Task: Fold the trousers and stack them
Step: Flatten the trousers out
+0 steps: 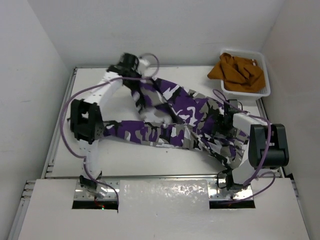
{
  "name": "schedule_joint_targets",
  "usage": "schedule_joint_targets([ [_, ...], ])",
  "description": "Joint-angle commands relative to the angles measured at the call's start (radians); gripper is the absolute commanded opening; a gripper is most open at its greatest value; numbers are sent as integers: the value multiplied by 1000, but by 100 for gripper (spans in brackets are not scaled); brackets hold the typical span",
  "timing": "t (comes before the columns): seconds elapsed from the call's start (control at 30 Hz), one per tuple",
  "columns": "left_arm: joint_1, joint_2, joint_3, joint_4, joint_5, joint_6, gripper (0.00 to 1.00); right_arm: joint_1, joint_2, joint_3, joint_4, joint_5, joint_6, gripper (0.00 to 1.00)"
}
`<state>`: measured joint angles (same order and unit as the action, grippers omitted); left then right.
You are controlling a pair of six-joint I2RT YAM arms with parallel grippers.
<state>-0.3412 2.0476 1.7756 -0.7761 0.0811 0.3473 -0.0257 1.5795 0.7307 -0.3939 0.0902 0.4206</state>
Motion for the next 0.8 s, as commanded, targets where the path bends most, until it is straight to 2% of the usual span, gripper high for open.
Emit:
schedule_joint_targets([
  [0.0,93,-167,172,98,-334,178,0,-5,132,-13,96,-6,15,68],
  [0.1,88,-265,148,216,-424,318,0,18,128,25,113,22,-20,68],
  [0.13,88,-308,140,286,-493,356,0,27,125,38,113,32,-32,68],
  [0.2,90,-348,93,384,-576,485,0,84,117,68,118,45,-72,68],
  [0.23,91,-387,69,503,-657,609,0,107,111,82,125,46,-81,69],
  [0.27,93,-409,30,581,-690,686,0,118,106,85,130,46,-89,69],
  [0.3,94,-452,-70,735,-717,832,0,127,99,88,141,48,-92,69],
  [0.33,96,-470,-128,808,-715,834,0,135,97,93,147,48,-91,69],
  [0.37,97,-492,-192,842,-698,913,0,145,97,99,154,43,-91,69],
  [0.4,97,-510,-305,841,-669,918,0,150,99,104,170,42,-89,69],
  [0.43,97,-539,-353,752,-602,877,0,155,106,110,176,43,-88,69],
  [0.5,97,-556,-480,643,-561,793,0,156,117,134,158,52,-83,69],
  [0.53,99,-560,-508,515,-538,695,0,156,125,144,145,66,-82,69],
  [0.57,108,-561,-534,455,-526,646,1,156,123,156,136,75,-79,69],
  [0.6,120,-563,-582,396,-503,603,6,156,119,153,129,80,-77,69],
  [0.63,137,-569,-600,308,-444,523,15,156,113,151,128,82,-82,69],
  [0.67,171,-572,-625,270,-411,494,42,155,99,151,128,79,-86,70],
  [0.7,189,-578,-624,211,-356,467,60,156,91,162,107,74,-88,70],
  [0.73,211,-581,-608,186,-334,411,71,155,83,176,84,66,-88,71],
  [0.77,264,-581,-532,166,-314,368,81,155,59,214,43,62,-92,72],
])
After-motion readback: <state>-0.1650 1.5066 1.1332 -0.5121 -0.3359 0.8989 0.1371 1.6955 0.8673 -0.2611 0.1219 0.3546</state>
